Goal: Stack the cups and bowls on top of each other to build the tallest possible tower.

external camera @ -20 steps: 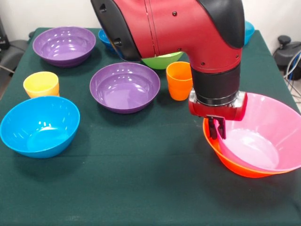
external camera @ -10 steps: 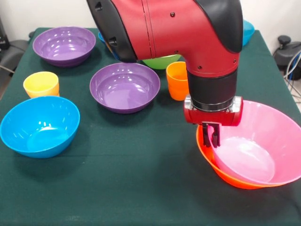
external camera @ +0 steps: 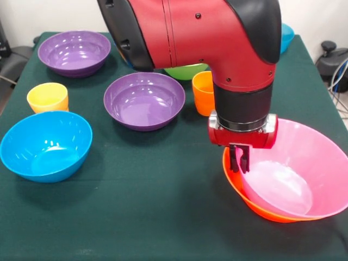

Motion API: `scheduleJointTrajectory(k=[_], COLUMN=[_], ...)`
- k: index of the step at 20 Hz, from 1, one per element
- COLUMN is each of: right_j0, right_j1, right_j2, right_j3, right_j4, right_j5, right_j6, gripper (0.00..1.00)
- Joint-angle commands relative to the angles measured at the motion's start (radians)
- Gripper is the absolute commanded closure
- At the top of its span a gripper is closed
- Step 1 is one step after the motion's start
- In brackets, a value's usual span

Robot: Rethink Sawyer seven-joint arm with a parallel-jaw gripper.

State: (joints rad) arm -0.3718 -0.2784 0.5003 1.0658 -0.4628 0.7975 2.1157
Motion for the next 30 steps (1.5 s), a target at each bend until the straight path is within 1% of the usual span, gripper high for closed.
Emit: scheduleJointTrajectory(k=[1, 5, 6, 9, 11, 12, 13, 14, 15, 17, 18, 20, 21, 24, 25, 28, 30], right_j0=[-0.032, -0.027, -0.012, -0.002, -0.014, -0.025, -0.029, -0.025, -0.024, -0.034, -0.05, -0.067, -0.07, -0.084, -0.084, -0.094, -0.09], right_j1=[0.106, 0.121, 0.13, 0.144, 0.146, 0.139, 0.138, 0.135, 0.131, 0.12, 0.115, 0.113, 0.114, 0.111, 0.112, 0.127, 0.131], right_j2=[-0.135, -0.141, -0.155, -0.157, -0.148, -0.142, -0.139, -0.144, -0.148, -0.145, -0.132, -0.118, -0.116, -0.112, -0.113, -0.106, -0.113], right_j3=[-0.058, -0.087, -0.108, -0.122, -0.105, -0.082, -0.077, -0.079, -0.075, -0.05, -0.032, -0.027, -0.03, -0.022, -0.024, -0.042, -0.051], right_j4=[-0.201, -0.211, -0.214, -0.202, -0.195, -0.192, -0.187, -0.184, -0.182, -0.172, -0.16, -0.149, -0.149, -0.169, -0.173, -0.171, -0.18], right_j5=[0.158, 0.201, 0.229, 0.221, 0.175, 0.132, 0.135, 0.166, 0.172, 0.166, 0.151, 0.159, 0.166, 0.111, 0.109, 0.138, 0.144], right_j6=[-0.344, -0.372, -0.355, -0.333, -0.334, -0.33, -0.335, -0.341, -0.34, -0.343, -0.353, -0.382, -0.391, -0.417, -0.419, -0.451, -0.455], gripper=[1.0, 1.0, 1.0, 1.0, 1.0, 1.0, 1.0, 1.0, 1.0, 1.0, 1.0, 1.0, 1.0, 1.0, 1.0, 1.0, 1.0])
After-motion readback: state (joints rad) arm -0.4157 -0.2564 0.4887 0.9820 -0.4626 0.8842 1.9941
